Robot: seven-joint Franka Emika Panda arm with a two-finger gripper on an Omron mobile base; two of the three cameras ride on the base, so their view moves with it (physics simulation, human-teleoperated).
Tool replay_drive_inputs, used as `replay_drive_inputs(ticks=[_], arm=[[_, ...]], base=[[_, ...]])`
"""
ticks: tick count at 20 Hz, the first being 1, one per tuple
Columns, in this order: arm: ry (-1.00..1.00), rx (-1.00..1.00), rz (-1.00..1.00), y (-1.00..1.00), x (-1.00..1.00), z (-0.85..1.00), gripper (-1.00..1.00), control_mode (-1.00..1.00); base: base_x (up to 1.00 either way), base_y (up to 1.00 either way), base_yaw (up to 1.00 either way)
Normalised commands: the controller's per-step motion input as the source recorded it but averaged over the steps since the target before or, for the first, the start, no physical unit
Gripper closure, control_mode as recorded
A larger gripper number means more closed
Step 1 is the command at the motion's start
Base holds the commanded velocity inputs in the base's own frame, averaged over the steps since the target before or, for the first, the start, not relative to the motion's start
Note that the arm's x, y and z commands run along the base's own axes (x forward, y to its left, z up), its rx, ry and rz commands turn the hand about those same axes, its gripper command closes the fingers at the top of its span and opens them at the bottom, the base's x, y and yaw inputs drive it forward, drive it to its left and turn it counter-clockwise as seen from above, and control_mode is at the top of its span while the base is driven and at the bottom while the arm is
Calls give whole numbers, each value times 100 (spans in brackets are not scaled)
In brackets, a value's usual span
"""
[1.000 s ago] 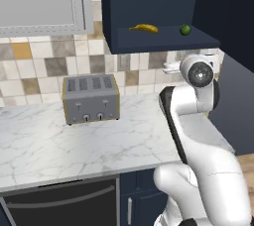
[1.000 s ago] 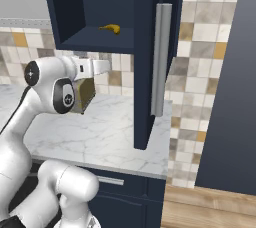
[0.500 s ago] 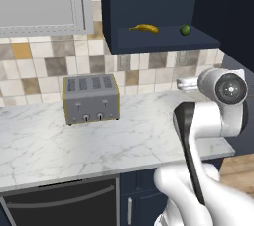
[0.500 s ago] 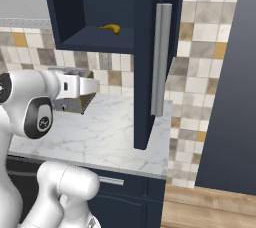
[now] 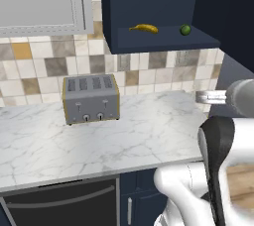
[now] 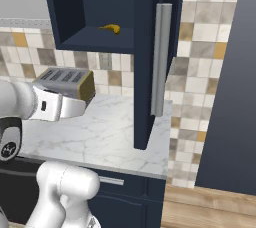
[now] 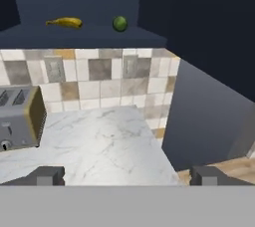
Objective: Pick the banana, avocado from the counter and place them in the cabinet. Then close the cabinet.
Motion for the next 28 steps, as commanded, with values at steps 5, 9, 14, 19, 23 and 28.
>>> replay_drive_inputs(ticks=[5,9,14,19,23,28], arm=[[-2,13,0,-9,-100,-26,-100,-100],[-12,14,0,-28,-100,-47,-100,-100],[-15,20,0,-46,-98,-44,-100,-100],[-9,21,0,-61,-55,-35,-100,-100],[-6,23,0,-75,-21,-29,-100,-100],[-4,24,0,-80,-2,-24,-100,-100]], base=[[0,0,0],[0,0,0],[0,0,0],[0,0,0],[0,0,0],[0,0,0]])
